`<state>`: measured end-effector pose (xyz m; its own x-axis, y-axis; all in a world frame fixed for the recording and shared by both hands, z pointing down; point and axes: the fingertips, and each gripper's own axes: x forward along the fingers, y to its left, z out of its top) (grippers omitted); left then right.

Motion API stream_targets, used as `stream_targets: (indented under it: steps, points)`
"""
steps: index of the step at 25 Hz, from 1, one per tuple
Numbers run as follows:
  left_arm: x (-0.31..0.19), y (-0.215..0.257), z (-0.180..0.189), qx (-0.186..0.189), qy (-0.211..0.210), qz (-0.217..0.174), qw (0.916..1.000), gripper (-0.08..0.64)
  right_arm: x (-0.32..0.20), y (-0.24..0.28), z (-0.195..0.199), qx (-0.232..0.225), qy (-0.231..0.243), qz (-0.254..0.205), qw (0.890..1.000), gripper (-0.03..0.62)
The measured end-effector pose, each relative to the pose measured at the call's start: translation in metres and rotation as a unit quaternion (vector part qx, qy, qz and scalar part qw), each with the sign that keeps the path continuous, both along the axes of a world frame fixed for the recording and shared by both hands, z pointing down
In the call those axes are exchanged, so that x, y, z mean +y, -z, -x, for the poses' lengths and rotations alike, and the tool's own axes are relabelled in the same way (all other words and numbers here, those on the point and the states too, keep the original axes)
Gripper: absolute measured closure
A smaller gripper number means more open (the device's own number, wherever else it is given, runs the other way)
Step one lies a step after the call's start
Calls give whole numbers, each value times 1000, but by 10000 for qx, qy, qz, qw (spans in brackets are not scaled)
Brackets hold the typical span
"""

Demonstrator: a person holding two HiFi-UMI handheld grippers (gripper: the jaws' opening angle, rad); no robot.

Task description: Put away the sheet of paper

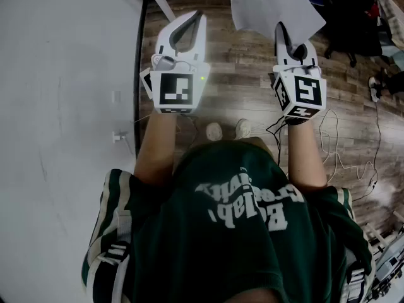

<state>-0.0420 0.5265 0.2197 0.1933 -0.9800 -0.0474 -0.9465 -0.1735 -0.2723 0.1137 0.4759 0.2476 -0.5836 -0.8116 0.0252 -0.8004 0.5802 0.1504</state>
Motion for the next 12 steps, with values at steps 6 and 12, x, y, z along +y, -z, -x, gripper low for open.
stream_targets:
  steps: [6, 12]
  points:
    - [-5, 3, 1, -61, -2, -13, 10000, 558, -2, 2, 2, -11, -22, -3, 10000, 598]
    - [-6, 0, 6, -14, -87, -13, 10000, 558, 1, 1, 5, 42, -106, -27, 9999, 598]
